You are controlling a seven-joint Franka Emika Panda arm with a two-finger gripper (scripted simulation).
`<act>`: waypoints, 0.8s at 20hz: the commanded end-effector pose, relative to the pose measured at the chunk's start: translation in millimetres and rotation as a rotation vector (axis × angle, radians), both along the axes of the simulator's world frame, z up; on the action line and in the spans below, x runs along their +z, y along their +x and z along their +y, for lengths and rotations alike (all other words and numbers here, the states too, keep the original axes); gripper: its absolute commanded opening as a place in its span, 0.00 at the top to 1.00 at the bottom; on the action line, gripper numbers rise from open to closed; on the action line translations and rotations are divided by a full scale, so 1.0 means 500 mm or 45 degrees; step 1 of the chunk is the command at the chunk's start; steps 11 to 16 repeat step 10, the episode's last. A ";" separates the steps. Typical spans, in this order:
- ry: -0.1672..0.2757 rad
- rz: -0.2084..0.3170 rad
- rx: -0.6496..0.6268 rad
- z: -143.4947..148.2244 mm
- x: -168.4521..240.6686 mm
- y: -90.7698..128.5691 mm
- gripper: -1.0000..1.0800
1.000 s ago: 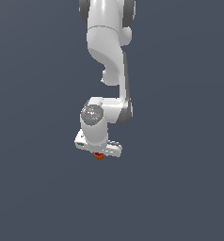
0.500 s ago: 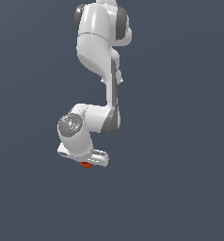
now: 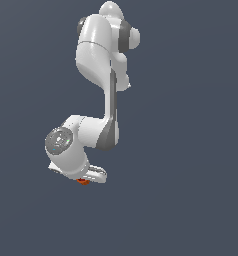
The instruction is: Pick up the object and move it to a goal position.
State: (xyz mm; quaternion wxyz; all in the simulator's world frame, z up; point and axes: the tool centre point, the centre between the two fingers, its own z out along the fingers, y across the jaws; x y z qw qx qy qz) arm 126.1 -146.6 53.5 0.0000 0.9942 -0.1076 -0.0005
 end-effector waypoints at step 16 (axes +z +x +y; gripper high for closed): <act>0.000 -0.001 0.001 -0.019 0.003 0.019 1.00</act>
